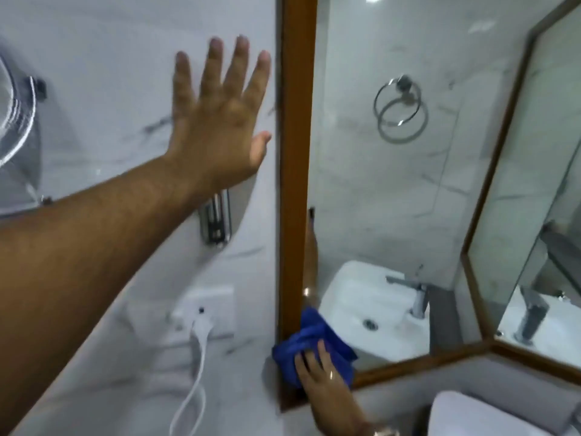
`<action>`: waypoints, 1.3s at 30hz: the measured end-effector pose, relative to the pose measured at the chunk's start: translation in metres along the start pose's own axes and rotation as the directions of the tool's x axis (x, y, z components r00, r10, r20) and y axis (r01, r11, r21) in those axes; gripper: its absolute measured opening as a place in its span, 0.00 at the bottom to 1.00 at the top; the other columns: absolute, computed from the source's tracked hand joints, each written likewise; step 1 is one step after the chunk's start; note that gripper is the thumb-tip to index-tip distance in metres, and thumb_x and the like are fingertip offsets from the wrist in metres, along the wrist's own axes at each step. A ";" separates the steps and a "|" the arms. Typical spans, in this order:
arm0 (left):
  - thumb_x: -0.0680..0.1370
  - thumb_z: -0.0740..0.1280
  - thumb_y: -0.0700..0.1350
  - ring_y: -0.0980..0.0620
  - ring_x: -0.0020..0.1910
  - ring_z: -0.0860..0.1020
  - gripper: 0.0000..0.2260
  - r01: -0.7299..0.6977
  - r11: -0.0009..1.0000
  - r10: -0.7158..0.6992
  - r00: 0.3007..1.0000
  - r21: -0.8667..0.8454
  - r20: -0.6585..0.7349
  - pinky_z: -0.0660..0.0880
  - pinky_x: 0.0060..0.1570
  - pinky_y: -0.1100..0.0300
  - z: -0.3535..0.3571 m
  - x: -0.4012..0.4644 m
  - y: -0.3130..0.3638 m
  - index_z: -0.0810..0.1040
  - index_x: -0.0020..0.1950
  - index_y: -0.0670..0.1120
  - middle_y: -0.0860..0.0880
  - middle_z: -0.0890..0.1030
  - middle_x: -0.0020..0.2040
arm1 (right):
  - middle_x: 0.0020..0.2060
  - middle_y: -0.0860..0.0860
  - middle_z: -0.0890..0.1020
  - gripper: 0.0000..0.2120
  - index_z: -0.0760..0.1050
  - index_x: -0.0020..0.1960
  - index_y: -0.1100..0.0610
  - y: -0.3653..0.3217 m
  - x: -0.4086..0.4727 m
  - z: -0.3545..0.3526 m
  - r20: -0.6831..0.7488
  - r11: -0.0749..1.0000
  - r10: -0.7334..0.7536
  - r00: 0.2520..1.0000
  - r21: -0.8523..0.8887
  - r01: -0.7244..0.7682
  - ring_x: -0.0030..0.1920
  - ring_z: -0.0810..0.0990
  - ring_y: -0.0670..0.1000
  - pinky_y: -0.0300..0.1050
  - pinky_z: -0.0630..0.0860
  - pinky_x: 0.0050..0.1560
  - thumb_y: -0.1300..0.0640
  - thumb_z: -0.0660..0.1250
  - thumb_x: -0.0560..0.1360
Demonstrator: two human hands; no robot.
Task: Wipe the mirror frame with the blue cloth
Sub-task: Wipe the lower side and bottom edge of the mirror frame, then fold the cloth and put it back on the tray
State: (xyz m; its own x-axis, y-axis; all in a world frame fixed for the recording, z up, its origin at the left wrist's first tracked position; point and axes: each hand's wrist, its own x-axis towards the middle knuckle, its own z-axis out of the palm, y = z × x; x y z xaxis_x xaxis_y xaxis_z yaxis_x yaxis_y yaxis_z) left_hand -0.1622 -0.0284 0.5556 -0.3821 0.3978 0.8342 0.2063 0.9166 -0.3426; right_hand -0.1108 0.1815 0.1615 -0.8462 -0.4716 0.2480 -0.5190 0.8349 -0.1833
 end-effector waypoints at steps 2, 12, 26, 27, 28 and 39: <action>0.79 0.62 0.54 0.35 0.79 0.55 0.34 -0.162 0.986 0.159 0.986 -0.042 -0.055 0.49 0.73 0.31 0.004 -0.047 0.035 0.53 0.81 0.44 0.38 0.56 0.81 | 0.71 0.60 0.67 0.36 0.65 0.71 0.57 -0.008 -0.020 -0.003 0.132 0.996 0.074 0.988 -0.057 -0.067 0.76 0.50 0.60 0.40 0.48 0.74 0.59 0.66 0.63; 0.73 0.67 0.67 0.55 0.66 0.75 0.36 0.480 0.533 0.397 0.585 -0.697 0.707 0.71 0.67 0.57 0.050 -0.371 0.177 0.66 0.76 0.52 0.55 0.77 0.68 | 0.50 0.52 0.83 0.21 0.79 0.51 0.52 -0.012 -0.082 -0.039 0.645 0.653 0.025 0.763 0.568 -0.501 0.51 0.79 0.48 0.47 0.75 0.58 0.66 0.56 0.65; 0.81 0.67 0.45 0.53 0.38 0.80 0.07 0.971 -0.194 0.238 -0.090 0.138 0.967 0.80 0.35 0.58 0.087 -0.502 0.235 0.79 0.55 0.42 0.47 0.81 0.42 | 0.50 0.51 0.81 0.07 0.79 0.48 0.52 0.045 -0.113 0.090 0.737 0.706 0.354 0.576 0.194 -0.681 0.50 0.78 0.51 0.45 0.74 0.52 0.50 0.68 0.74; 0.81 0.67 0.45 0.49 0.40 0.79 0.08 0.967 -0.195 0.186 -0.129 0.165 0.974 0.80 0.38 0.55 0.093 -0.507 0.240 0.79 0.55 0.42 0.44 0.80 0.44 | 0.51 0.52 0.81 0.08 0.78 0.50 0.55 0.045 -0.114 0.101 0.719 0.728 0.358 0.596 0.184 -0.660 0.50 0.78 0.52 0.43 0.72 0.49 0.51 0.67 0.75; 0.81 0.67 0.44 0.44 0.43 0.79 0.08 0.973 -0.158 0.124 -0.148 0.166 0.981 0.78 0.42 0.52 0.101 -0.513 0.245 0.79 0.56 0.41 0.42 0.80 0.45 | 0.52 0.54 0.81 0.09 0.78 0.52 0.57 0.046 -0.114 0.112 0.684 0.753 0.375 0.626 0.169 -0.636 0.50 0.78 0.54 0.42 0.70 0.49 0.52 0.65 0.76; 0.77 0.67 0.61 0.41 0.75 0.65 0.41 0.569 0.821 0.007 0.052 -0.036 0.999 0.67 0.69 0.42 0.117 -0.579 0.280 0.48 0.82 0.50 0.44 0.61 0.80 | 0.75 0.59 0.60 0.28 0.56 0.75 0.54 0.001 -0.160 0.197 0.592 0.959 0.271 0.759 -0.096 -0.268 0.73 0.62 0.61 0.54 0.60 0.73 0.44 0.55 0.79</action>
State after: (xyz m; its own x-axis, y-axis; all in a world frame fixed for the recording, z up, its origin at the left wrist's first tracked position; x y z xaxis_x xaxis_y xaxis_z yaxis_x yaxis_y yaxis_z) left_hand 0.0117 0.0027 -0.0735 -0.9180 0.0684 -0.3906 -0.0161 0.9778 0.2091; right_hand -0.0001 0.2018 -0.0659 -0.8544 -0.2995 -0.4247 -0.2595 0.9539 -0.1507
